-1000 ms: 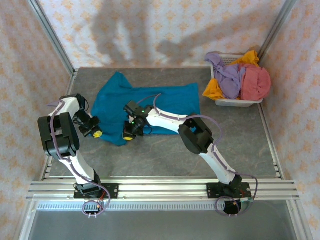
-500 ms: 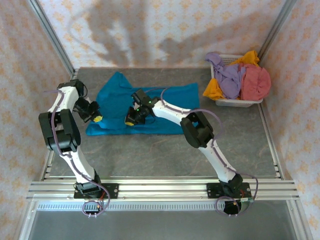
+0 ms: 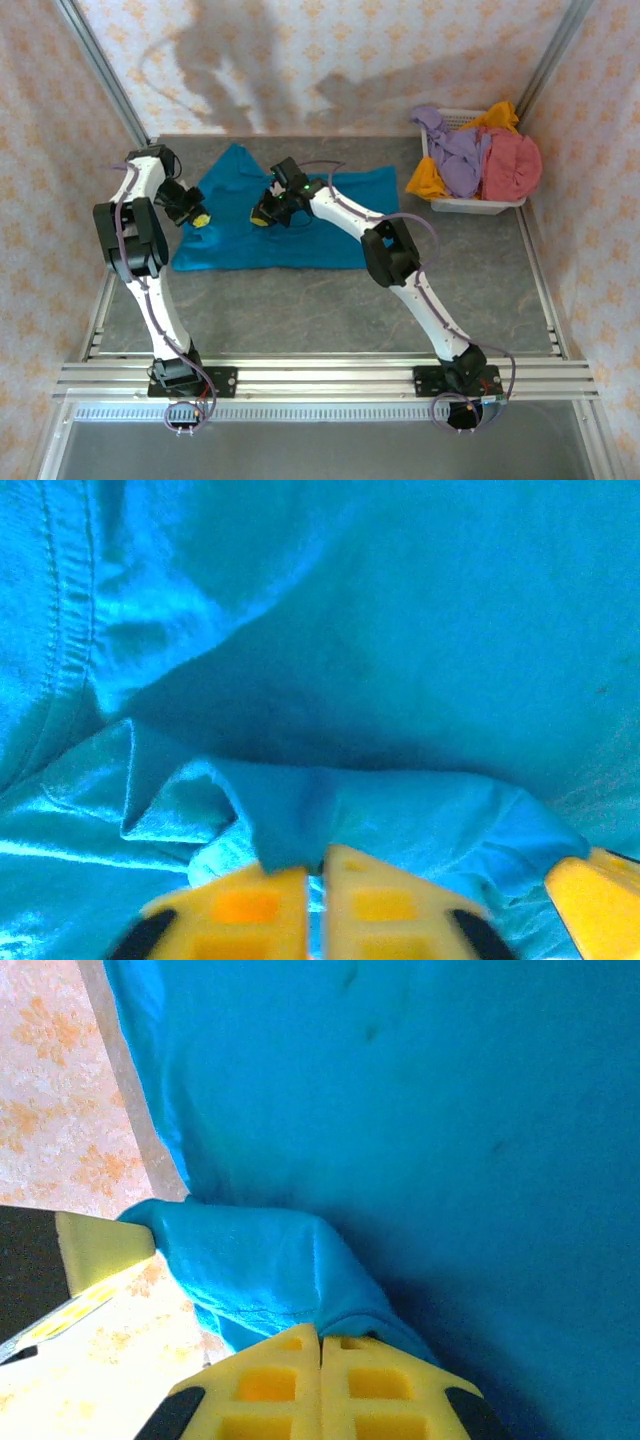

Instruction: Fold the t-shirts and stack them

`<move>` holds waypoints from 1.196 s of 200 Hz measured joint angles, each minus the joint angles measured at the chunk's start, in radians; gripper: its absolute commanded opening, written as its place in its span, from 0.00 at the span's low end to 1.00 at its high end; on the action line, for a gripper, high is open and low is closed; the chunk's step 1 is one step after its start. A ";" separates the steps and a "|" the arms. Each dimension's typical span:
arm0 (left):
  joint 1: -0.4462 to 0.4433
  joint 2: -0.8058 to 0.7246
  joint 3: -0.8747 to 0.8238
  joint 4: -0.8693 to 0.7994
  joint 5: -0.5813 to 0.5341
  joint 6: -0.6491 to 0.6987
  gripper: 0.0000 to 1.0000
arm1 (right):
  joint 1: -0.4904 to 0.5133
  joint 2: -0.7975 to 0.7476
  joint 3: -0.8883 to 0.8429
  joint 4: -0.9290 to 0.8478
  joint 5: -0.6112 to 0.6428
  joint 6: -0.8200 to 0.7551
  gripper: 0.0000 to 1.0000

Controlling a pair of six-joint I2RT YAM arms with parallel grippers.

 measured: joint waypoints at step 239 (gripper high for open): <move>-0.006 -0.162 -0.386 0.237 0.075 -0.082 0.63 | -0.086 -0.452 -0.446 -0.294 0.107 -0.319 0.37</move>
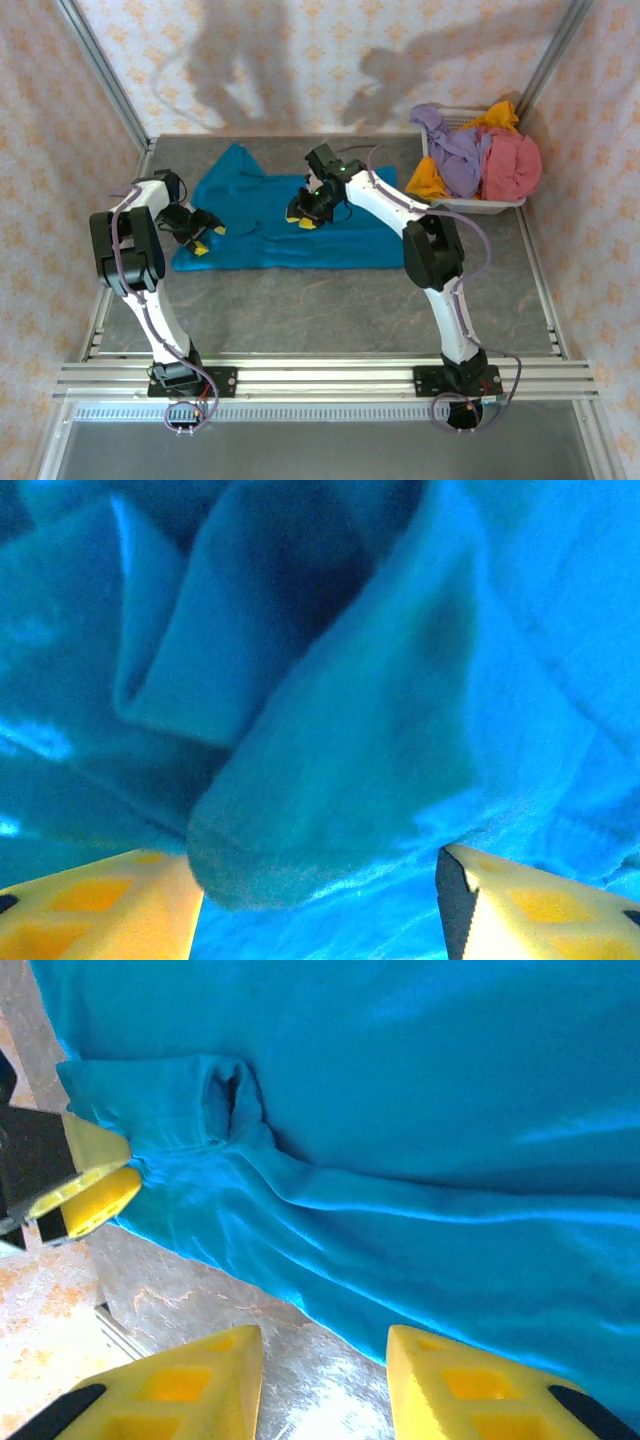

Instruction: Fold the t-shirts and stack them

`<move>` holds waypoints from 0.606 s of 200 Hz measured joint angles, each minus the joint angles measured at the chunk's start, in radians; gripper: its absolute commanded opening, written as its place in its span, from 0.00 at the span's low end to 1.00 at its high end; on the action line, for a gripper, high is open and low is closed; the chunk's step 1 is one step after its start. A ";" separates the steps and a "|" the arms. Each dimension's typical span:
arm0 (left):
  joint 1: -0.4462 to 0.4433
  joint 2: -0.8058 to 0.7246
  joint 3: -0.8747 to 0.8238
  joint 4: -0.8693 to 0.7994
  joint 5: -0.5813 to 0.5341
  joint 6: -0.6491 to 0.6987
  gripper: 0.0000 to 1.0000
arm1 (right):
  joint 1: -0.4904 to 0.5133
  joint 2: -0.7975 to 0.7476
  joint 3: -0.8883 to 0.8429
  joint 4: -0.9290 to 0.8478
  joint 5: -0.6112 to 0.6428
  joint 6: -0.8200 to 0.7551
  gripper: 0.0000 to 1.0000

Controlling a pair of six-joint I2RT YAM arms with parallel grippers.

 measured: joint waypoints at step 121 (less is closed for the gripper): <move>0.000 0.178 0.288 0.094 0.060 -0.190 0.63 | -0.009 -0.183 -0.346 0.040 0.053 -0.006 0.37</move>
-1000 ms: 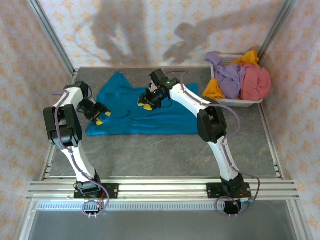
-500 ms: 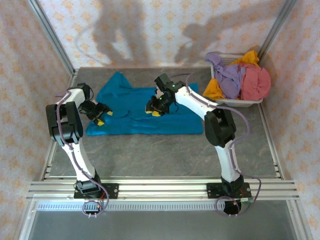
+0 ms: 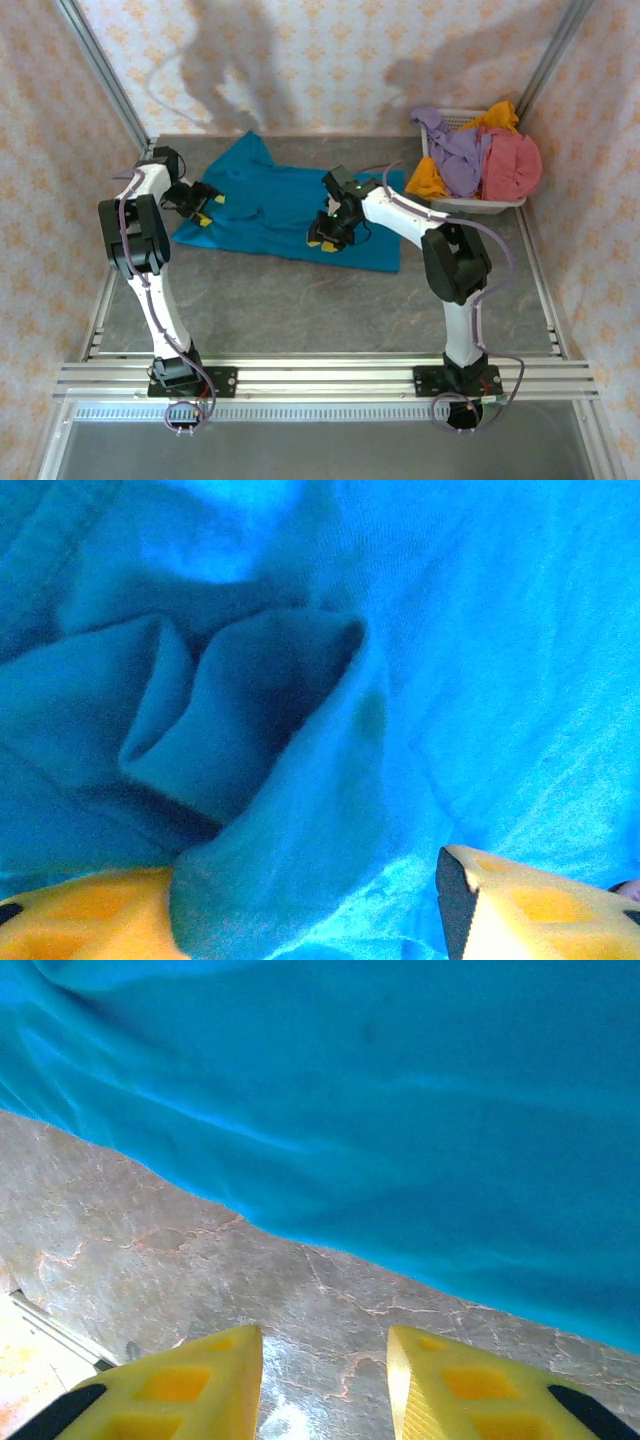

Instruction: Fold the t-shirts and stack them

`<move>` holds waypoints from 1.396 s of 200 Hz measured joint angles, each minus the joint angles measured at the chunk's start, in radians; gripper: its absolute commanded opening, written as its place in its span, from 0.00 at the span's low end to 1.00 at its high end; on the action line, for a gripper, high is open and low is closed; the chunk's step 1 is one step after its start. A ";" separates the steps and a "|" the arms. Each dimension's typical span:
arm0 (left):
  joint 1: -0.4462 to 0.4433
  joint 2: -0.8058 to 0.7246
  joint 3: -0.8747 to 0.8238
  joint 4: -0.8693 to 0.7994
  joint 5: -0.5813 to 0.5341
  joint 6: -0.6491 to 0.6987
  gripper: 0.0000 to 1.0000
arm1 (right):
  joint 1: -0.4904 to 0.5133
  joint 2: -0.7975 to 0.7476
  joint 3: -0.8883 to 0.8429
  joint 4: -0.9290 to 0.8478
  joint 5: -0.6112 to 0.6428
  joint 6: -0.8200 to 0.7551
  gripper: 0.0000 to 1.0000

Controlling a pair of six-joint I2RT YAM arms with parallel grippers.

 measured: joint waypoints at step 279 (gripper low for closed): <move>-0.037 -0.184 -0.262 0.227 -0.099 0.006 0.66 | -0.013 -0.056 -0.175 0.167 0.040 0.056 0.38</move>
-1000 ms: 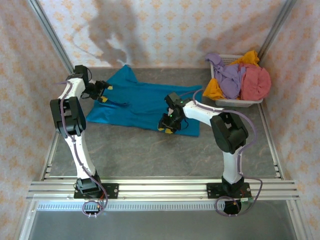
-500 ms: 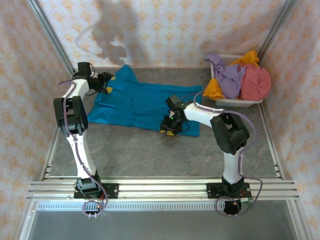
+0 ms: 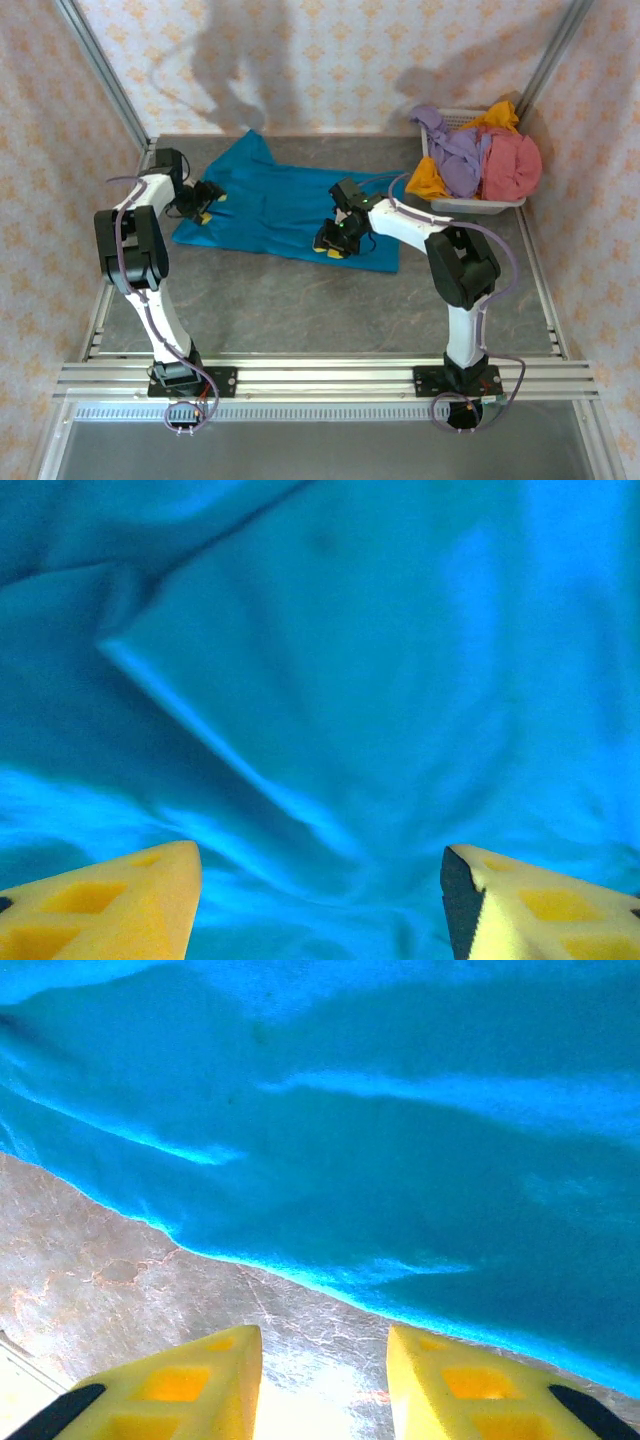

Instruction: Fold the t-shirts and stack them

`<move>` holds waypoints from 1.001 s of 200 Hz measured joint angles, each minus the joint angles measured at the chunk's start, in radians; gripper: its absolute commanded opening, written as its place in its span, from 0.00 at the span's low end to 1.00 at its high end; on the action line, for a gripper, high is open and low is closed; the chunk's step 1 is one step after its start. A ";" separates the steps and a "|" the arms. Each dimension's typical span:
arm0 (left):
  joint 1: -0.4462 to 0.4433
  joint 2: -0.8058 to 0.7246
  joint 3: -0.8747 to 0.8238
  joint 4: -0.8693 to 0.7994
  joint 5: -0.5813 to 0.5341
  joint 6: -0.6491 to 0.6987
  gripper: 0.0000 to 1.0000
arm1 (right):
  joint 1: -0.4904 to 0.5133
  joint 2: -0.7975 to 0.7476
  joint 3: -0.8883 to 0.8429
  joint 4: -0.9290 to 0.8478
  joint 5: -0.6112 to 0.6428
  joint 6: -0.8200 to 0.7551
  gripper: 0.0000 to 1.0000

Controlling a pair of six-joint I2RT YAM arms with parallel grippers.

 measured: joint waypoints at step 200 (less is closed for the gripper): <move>0.020 -0.438 -0.539 -0.038 -0.129 0.100 0.74 | -0.049 -0.182 -0.305 -0.140 -0.007 -0.134 0.39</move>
